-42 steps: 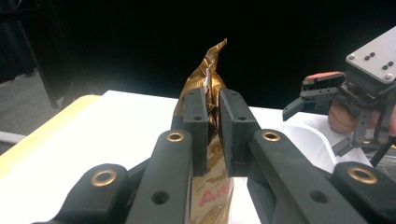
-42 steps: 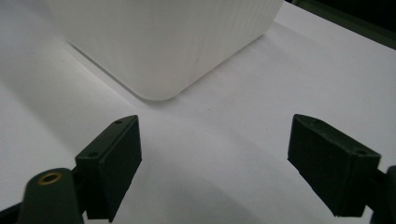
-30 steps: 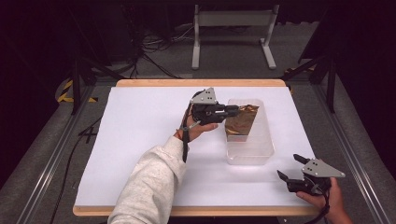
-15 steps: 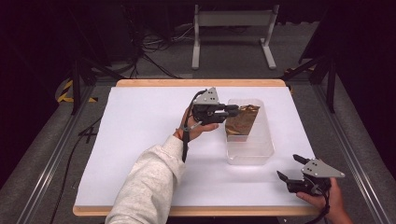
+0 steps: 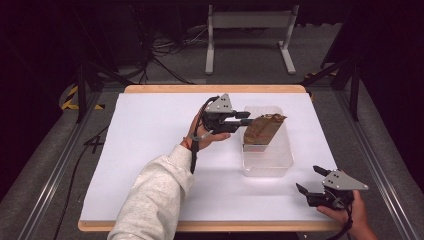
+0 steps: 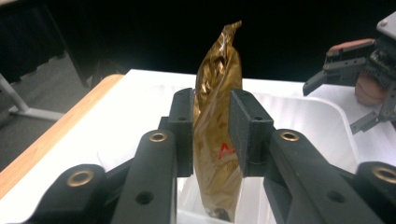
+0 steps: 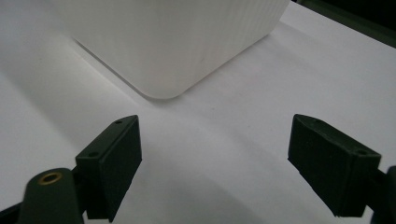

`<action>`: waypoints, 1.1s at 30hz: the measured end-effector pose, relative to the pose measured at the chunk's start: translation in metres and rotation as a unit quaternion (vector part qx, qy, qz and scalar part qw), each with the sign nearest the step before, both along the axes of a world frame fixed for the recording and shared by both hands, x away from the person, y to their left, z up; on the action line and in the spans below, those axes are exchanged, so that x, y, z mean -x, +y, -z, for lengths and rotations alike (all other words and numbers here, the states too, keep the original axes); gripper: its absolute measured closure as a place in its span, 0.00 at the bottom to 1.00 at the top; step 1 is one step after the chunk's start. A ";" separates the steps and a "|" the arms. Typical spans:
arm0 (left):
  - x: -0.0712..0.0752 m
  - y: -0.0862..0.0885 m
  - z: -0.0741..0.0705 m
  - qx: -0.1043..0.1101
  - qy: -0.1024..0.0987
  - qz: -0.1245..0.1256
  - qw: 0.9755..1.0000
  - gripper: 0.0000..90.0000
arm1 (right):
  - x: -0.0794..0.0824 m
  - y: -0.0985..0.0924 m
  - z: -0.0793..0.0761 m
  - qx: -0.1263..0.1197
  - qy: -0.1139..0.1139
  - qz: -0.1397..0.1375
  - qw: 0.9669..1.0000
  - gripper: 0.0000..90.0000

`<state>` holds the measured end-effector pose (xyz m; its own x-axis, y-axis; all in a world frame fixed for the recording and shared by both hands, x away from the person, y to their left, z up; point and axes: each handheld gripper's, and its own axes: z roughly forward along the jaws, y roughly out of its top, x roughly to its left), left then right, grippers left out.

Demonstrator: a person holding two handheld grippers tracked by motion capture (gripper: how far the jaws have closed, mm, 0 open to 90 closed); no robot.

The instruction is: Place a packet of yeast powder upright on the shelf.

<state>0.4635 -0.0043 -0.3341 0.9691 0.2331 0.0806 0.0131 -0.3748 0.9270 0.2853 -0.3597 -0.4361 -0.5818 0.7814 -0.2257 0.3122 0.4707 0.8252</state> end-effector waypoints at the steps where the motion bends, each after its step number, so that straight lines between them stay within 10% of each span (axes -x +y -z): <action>1: 0.000 0.001 0.000 -0.003 -0.002 -0.002 1.000 0.79 | 0.000 0.000 0.000 0.000 0.000 0.000 1.000 0.20; 12: 0.007 0.009 0.000 -0.042 -0.018 -0.025 0.999 0.67 | 0.000 0.000 0.000 0.000 -0.001 0.000 1.000 0.20; 16: 0.012 0.014 0.002 -0.080 -0.031 -0.048 0.995 0.60 | 0.000 0.000 0.000 0.000 0.000 0.000 1.000 0.20; 33: 0.020 0.050 0.008 -0.117 -0.035 -0.105 0.987 0.35 | 0.000 0.001 0.000 0.000 0.002 0.000 1.000 0.20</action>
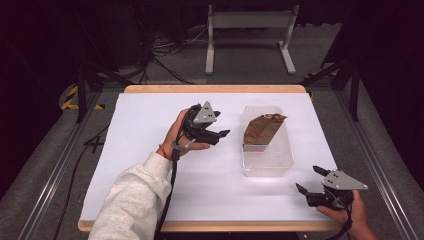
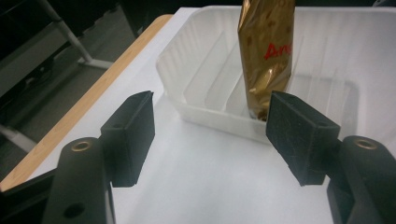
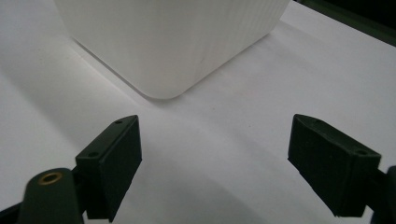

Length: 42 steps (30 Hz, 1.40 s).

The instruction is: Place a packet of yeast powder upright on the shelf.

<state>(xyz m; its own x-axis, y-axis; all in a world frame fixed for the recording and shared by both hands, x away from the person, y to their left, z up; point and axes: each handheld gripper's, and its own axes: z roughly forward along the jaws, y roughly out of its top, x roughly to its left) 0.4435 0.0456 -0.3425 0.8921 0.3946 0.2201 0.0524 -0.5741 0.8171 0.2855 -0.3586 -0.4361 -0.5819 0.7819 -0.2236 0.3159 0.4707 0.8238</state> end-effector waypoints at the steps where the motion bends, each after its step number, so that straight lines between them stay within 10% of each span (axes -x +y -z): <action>1: 0.001 0.002 0.001 -0.003 -0.001 -0.003 1.000 0.34 | 0.000 0.000 0.000 0.000 0.000 -0.001 1.000 0.20; 42: 0.051 0.107 0.052 -0.064 0.015 -0.120 0.991 0.16 | -0.005 0.005 -0.001 0.006 -0.004 -0.010 1.000 0.20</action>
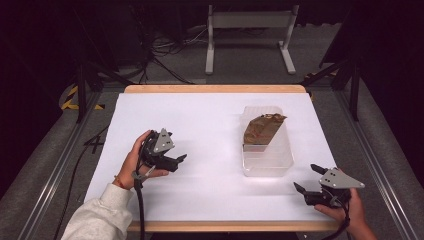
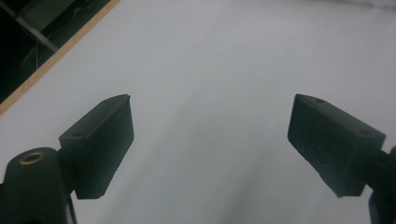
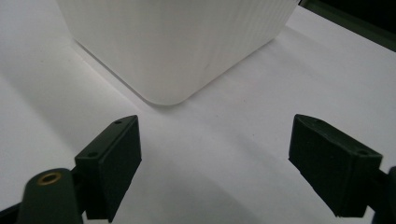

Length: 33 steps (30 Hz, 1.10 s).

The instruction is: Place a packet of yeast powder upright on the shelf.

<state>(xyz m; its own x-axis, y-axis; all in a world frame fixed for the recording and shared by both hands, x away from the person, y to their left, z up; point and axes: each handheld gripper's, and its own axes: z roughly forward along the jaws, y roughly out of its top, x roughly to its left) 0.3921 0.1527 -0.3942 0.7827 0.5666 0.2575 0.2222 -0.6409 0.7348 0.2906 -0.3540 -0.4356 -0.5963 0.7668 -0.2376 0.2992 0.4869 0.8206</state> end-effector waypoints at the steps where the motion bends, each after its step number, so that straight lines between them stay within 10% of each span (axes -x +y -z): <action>1: 0.001 0.003 0.001 0.000 0.000 -0.003 1.000 0.16 | -0.001 0.001 0.000 0.000 0.000 -0.001 1.000 0.20; 33: 0.069 0.099 0.041 0.066 0.016 -0.113 0.991 0.10 | -0.007 0.002 0.000 -0.006 0.002 -0.005 1.000 0.19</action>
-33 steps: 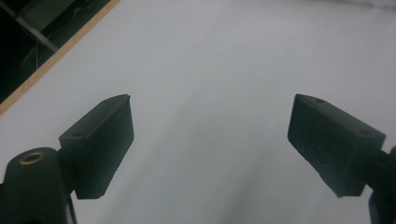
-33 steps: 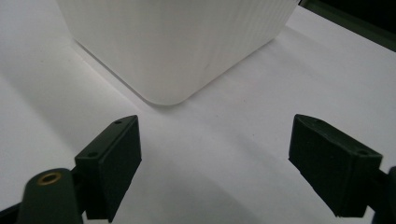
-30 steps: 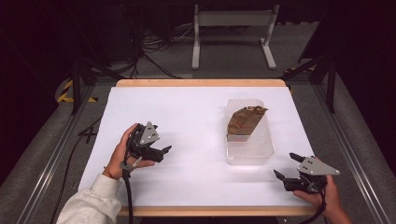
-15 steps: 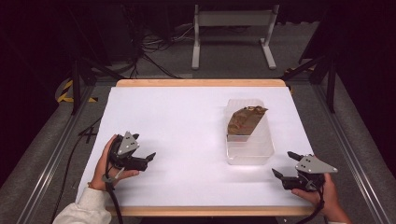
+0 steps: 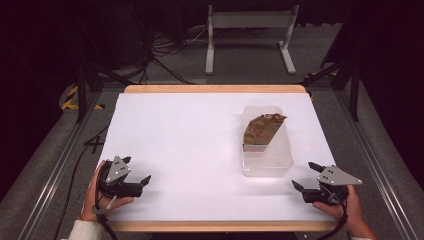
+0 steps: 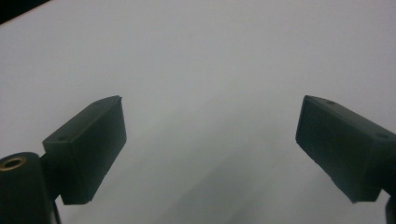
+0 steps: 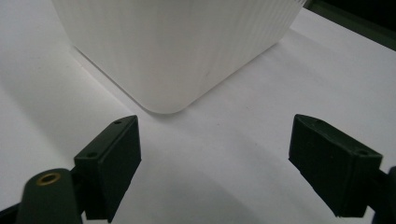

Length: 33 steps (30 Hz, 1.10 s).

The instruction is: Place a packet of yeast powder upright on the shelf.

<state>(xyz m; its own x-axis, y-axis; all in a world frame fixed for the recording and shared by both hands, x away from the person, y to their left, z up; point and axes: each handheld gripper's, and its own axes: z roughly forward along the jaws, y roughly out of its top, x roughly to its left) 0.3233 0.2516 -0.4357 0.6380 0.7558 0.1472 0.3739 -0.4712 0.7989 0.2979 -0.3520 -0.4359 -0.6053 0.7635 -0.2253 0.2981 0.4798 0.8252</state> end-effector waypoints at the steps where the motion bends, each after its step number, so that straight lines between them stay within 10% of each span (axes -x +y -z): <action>1: 0.003 0.002 0.002 0.005 0.001 -0.004 1.000 0.10 | 0.000 0.000 0.000 0.000 0.000 0.000 1.000 0.19; 9: 0.019 0.012 0.011 0.051 -0.003 -0.037 0.998 0.09 | -0.002 -0.003 0.001 -0.002 0.001 0.000 1.000 0.19; 33: 0.018 -0.001 0.013 0.044 -0.010 -0.035 0.998 0.08 | -0.002 0.001 0.000 0.000 -0.003 -0.006 1.000 0.19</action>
